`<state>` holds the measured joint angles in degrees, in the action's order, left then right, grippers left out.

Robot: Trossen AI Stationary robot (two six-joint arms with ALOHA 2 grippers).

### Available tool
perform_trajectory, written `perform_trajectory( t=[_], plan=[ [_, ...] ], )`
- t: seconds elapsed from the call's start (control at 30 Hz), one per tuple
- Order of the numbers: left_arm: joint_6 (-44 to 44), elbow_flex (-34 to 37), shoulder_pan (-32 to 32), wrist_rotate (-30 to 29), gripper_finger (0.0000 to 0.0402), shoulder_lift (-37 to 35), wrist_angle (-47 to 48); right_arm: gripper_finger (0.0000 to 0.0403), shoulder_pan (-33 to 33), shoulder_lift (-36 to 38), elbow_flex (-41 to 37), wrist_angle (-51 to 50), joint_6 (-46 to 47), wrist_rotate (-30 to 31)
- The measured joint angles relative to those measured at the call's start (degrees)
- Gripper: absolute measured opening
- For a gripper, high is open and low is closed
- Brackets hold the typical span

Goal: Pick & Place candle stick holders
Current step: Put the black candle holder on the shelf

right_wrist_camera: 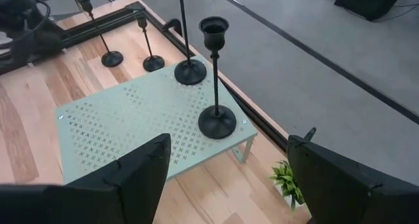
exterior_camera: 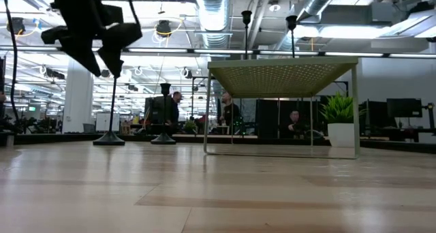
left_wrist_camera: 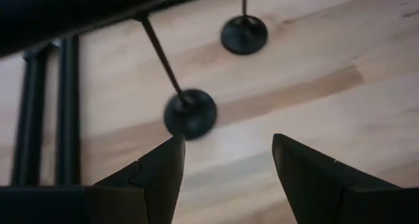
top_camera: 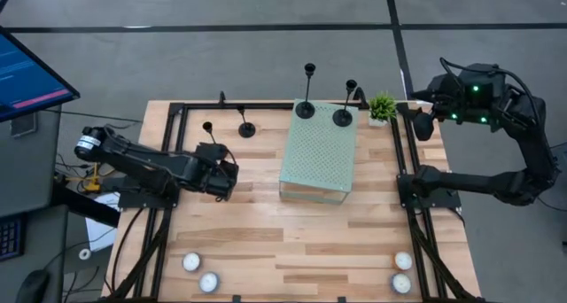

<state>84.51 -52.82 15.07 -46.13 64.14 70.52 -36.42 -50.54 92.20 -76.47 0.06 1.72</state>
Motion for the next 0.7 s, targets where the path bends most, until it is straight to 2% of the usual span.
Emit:
perform_trajectory(
  t=[0.27,0.47,0.6,0.7],
  plan=[
    [0.4,4.3,-1.4,-7.6,0.0231,0.0,-0.8,0.0297,0.0,0.0,0.0,0.1,-0.3,-0.1],
    [0.4,8.1,-3.2,-13.2,0.0231,0.0,-5.8,0.0297,0.0,0.0,0.0,0.2,-0.4,-0.2],
    [0.4,10.4,-5.0,-14.2,0.0231,0.0,-7.8,0.0297,0.0,0.0,0.0,0.2,-0.4,-0.2],
    [0.4,11.5,-5.3,-17.1,0.0222,0.0,-8.5,0.0297,0.0,0.0,0.0,0.2,-0.4,-0.2]
  ],
)
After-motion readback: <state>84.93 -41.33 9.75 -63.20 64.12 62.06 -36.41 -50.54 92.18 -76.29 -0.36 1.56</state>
